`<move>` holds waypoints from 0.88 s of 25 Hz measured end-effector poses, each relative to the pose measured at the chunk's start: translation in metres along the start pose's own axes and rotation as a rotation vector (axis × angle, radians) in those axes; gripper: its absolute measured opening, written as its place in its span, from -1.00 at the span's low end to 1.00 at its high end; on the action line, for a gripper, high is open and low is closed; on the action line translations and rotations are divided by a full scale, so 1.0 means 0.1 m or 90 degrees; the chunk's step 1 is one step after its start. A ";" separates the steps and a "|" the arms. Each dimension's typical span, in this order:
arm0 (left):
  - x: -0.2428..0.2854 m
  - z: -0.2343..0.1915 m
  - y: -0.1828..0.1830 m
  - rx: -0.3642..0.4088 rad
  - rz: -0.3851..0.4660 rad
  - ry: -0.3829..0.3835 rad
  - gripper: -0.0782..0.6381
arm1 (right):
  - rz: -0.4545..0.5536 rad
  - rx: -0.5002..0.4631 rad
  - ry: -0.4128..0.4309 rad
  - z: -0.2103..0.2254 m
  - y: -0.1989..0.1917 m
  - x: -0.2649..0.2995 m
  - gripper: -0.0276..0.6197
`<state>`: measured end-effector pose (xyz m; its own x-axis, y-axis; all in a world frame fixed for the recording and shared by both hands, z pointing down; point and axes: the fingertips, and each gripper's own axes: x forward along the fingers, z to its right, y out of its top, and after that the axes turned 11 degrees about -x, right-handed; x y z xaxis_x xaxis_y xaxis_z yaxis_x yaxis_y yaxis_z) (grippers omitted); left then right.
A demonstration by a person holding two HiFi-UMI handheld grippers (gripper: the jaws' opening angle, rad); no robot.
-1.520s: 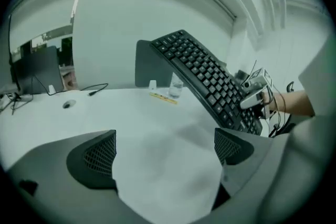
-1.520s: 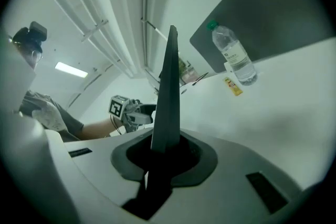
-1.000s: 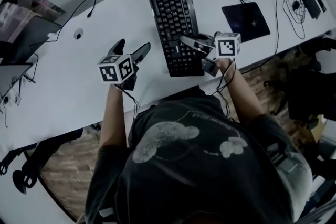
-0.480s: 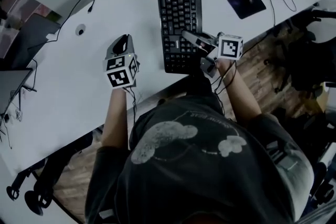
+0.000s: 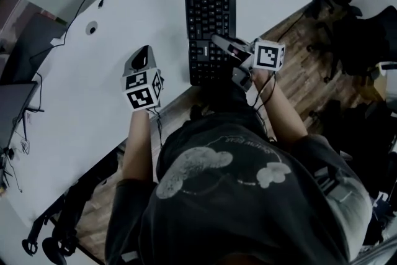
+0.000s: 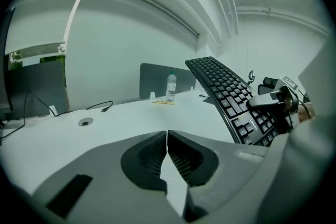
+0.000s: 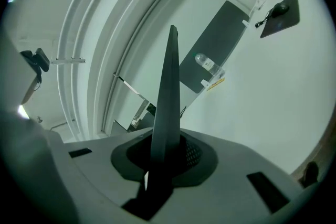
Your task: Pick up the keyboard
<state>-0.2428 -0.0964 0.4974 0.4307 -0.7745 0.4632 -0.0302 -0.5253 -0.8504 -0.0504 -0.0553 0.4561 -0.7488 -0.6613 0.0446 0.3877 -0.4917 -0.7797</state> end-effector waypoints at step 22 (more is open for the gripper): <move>-0.25 0.67 -0.25 0.006 -0.008 -0.062 -0.76 | 0.045 0.008 -0.067 -0.11 -0.17 -0.94 -0.74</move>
<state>-0.1922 -0.0404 0.4901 0.5165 -0.7299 0.4477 -0.0158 -0.5309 -0.8473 0.0075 0.0211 0.4585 -0.6592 -0.7499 0.0561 0.4447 -0.4490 -0.7750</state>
